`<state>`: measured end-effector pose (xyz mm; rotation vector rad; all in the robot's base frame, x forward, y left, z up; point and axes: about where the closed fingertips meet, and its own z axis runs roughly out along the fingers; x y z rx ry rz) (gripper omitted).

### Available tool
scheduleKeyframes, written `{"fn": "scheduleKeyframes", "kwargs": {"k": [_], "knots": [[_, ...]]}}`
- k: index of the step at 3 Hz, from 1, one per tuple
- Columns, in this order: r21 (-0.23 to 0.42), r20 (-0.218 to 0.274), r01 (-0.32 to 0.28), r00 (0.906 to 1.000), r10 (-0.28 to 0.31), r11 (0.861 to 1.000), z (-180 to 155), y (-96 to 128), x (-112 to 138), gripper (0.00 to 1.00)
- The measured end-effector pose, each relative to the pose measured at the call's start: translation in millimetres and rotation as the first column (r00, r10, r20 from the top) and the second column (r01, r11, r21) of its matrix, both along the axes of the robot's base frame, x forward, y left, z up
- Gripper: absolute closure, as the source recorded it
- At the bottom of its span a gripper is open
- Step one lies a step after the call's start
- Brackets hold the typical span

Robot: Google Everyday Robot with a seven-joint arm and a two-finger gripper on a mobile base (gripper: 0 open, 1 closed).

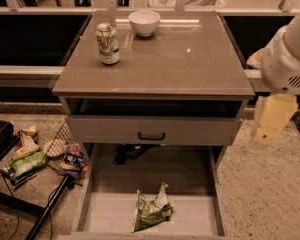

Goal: Pick green jalapeno chip bag from middle drawer and place on counter

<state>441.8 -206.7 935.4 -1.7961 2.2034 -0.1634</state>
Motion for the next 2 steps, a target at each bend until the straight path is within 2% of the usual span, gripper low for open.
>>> {"fn": "scheduleKeyframes", "kwargs": {"k": [1, 2], "knots": [[-0.012, -0.037, -0.021, 0.9991, 0.021, 1.000, -70.1, 12.6, -4.1, 0.00], [0.001, -0.076, -0.017, 0.9970, 0.018, 1.000, -139.0, 16.6, -18.4, 0.00]]}}
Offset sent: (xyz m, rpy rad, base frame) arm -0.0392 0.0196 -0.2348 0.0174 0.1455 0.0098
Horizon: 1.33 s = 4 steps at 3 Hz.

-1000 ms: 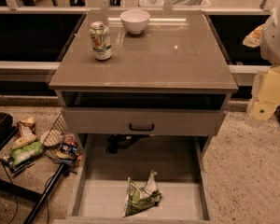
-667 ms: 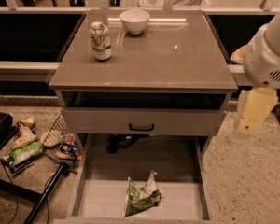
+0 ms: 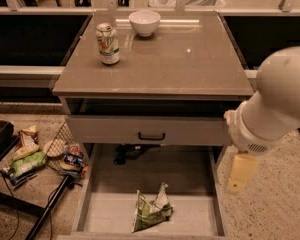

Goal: Pick green jalapeno chip bag from middle drawer and place on counter

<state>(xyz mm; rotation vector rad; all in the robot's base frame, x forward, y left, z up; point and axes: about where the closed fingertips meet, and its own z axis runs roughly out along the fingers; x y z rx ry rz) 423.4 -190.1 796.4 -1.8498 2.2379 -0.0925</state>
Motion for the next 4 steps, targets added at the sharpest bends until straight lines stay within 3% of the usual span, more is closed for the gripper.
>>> {"fn": "scheduleKeyframes", "kwargs": {"k": [1, 2, 3, 4], "knots": [[0.007, -0.033, 0.001, 0.9995, -0.001, 1.000, -63.8, 0.7, -26.4, 0.00], [0.005, -0.034, -0.005, 0.9994, 0.006, 1.000, -66.1, 3.1, -26.8, 0.00], [-0.015, -0.053, -0.103, 0.9933, 0.102, 0.995, -99.3, 36.8, -32.1, 0.00], [0.001, -0.091, -0.245, 0.9655, 0.244, 0.970, -163.4, 85.4, -49.6, 0.00]]}}
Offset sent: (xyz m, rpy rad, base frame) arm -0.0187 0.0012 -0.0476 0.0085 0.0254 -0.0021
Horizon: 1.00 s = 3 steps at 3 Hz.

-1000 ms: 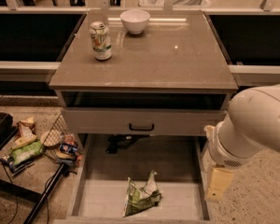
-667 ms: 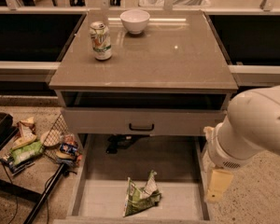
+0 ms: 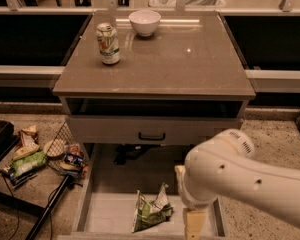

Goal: Pick green jalapeno chip bag from middle drawer and place on counter

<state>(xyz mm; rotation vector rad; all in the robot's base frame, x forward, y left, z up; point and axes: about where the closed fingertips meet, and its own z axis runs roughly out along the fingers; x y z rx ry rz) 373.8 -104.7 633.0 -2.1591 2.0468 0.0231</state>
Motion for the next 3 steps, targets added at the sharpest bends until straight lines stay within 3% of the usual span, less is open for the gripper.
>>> {"fn": "scheduleKeyframes", "kwargs": {"k": [1, 2, 3], "knots": [[0.049, -0.035, -0.120, 0.9920, 0.121, 0.992, -75.4, 52.2, -13.3, 0.00], [0.095, -0.047, -0.205, 0.9767, 0.210, 0.974, -122.0, 97.7, -4.3, 0.00], [0.112, -0.031, -0.268, 0.9617, 0.273, 0.957, -141.8, 129.2, 20.6, 0.00]]}}
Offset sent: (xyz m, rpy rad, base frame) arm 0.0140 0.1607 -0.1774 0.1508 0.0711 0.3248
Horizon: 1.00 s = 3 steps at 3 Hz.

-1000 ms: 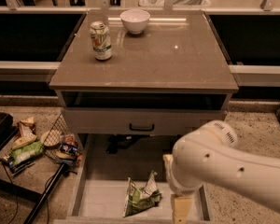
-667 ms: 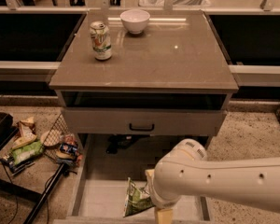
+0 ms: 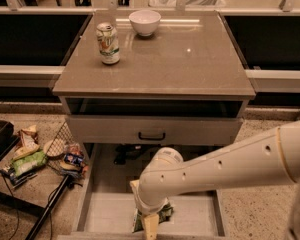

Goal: Pick green jalapeno chip bag from middle drawer and place on counter

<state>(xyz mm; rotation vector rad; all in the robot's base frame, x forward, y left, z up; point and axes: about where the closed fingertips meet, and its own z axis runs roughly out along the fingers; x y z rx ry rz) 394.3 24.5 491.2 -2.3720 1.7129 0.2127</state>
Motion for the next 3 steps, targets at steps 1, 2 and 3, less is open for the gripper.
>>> {"fn": "scheduleKeyframes", "kwargs": {"k": [1, 2, 3], "knots": [[0.008, 0.027, -0.024, 0.9993, 0.024, 1.000, -7.0, 14.4, 39.1, 0.00], [0.008, 0.028, -0.023, 0.9993, 0.023, 1.000, -6.7, 14.7, 39.4, 0.00], [0.022, 0.029, -0.022, 0.9994, 0.022, 1.000, -14.9, 13.5, 39.6, 0.00]]}}
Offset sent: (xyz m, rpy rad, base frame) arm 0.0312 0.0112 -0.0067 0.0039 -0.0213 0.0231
